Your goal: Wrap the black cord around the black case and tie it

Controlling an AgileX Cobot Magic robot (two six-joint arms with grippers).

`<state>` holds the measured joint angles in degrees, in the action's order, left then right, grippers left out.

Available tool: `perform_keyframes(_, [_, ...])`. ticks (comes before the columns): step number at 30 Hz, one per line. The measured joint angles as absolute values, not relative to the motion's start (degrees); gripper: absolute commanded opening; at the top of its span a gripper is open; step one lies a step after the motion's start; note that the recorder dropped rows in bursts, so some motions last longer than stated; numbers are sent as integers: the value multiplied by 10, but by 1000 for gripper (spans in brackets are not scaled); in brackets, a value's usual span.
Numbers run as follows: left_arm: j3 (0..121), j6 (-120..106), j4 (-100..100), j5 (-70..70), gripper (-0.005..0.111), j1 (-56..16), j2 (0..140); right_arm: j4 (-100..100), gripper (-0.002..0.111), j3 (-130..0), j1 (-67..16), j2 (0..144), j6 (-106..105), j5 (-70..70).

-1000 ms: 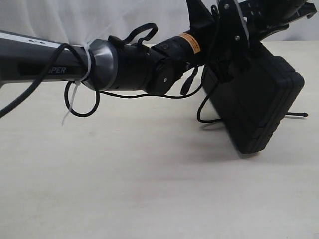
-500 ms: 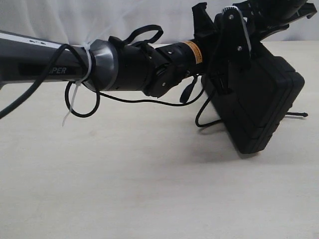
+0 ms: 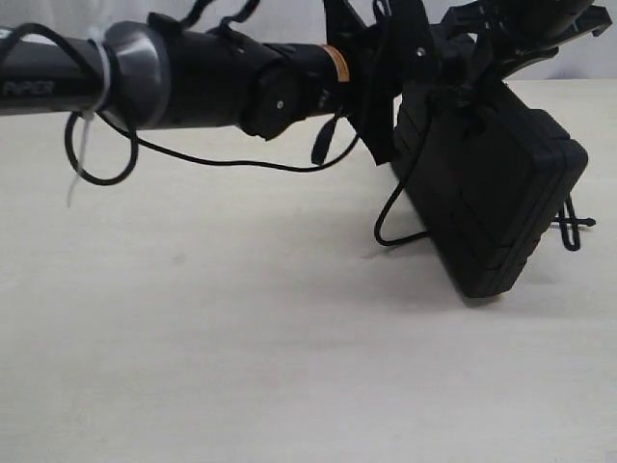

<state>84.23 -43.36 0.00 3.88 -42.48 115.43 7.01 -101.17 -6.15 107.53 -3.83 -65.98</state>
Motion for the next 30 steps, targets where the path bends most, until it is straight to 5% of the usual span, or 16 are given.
perform_keyframes(20, [690, -398, -5, 82, 0, -333, 974, 161, 5, -962, -138, 1067, -64, -611])
perform_keyframes(30, [688, -385, -5, 66, 0, -327, 971, 158, 52, -946, -176, 1081, -65, -631])
